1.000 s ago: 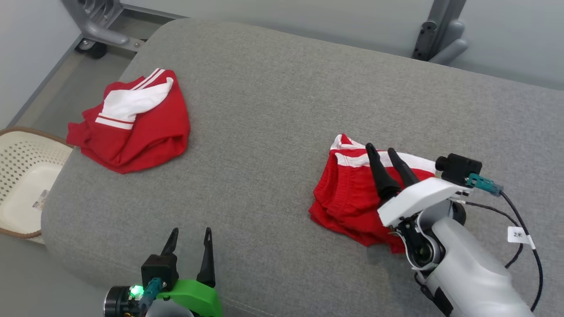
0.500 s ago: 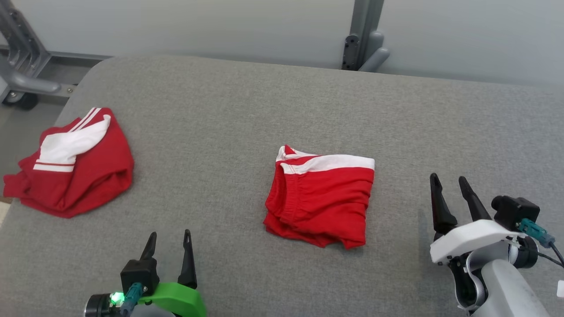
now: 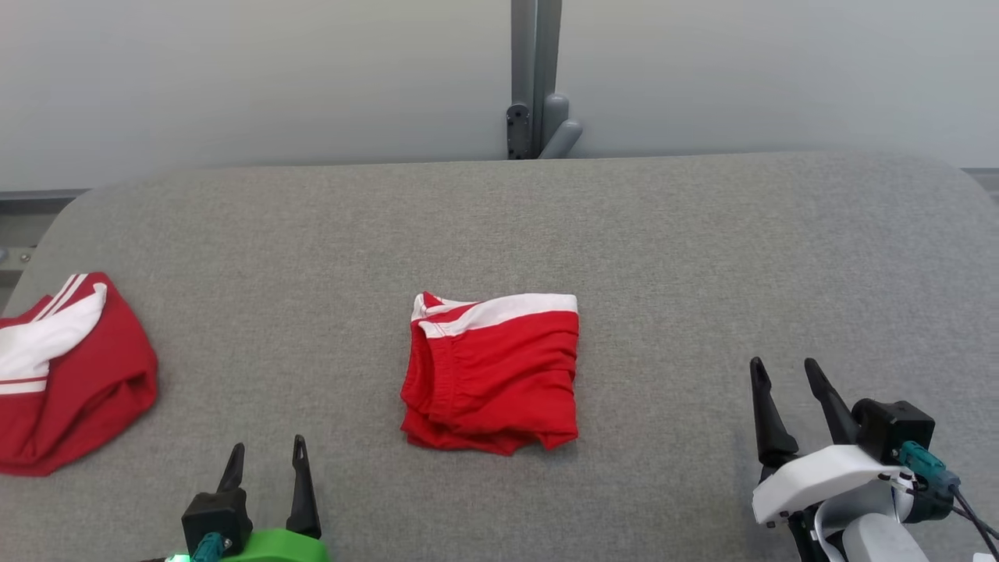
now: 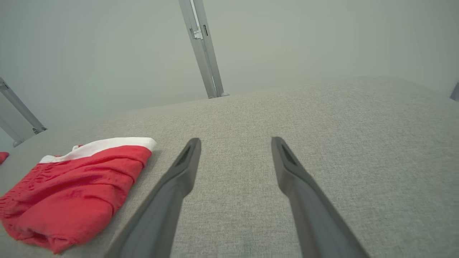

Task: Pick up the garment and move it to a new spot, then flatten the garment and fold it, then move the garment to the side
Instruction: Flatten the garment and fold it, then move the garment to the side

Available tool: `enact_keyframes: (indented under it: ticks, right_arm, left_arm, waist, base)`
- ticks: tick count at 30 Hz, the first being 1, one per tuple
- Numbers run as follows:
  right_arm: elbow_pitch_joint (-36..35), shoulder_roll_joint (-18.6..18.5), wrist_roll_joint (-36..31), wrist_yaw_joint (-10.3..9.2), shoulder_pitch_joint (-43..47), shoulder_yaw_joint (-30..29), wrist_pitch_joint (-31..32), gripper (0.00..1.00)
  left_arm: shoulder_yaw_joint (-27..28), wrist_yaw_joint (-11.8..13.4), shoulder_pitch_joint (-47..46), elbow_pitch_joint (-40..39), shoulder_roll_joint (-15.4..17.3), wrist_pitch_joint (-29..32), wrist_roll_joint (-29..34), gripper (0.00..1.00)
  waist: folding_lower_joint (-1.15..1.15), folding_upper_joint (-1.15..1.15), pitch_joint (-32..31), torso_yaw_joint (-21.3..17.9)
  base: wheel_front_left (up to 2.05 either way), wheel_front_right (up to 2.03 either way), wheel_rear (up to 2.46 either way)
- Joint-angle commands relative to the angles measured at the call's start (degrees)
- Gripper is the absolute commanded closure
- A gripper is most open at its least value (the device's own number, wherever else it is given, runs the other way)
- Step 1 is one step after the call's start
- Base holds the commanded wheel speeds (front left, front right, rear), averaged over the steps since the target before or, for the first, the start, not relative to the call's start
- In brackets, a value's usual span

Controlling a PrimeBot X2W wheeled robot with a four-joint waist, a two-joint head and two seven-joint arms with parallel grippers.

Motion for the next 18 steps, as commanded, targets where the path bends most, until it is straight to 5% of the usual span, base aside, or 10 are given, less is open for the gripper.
enact_keyframes:
  ticks: [1,11,18]
  right_arm:
    - [-0.9,0.1,-0.5,0.00,1.3,0.1,-0.2,0.00]
    - [-2.4,0.4,-1.4,0.00,2.8,0.1,-0.2,0.00]
    - [-2.5,0.4,-1.3,0.00,1.2,2.9,-0.2,0.00]
  left_arm:
    - [0.4,-0.2,1.3,-0.8,0.2,0.0,0.7,0.00]
    - [0.1,0.1,1.6,-1.9,0.2,0.0,1.2,0.00]
    - [-1.8,-0.5,-0.4,-2.3,0.2,0.0,1.4,0.00]
  waist:
    - [0.00,0.50,-1.5,-2.6]
    - [0.00,0.50,-0.8,-2.9]
    - [0.00,0.50,2.4,1.1]
  base:
    - [0.00,0.00,0.00]
    - [0.00,0.00,0.00]
    - [0.00,0.00,0.00]
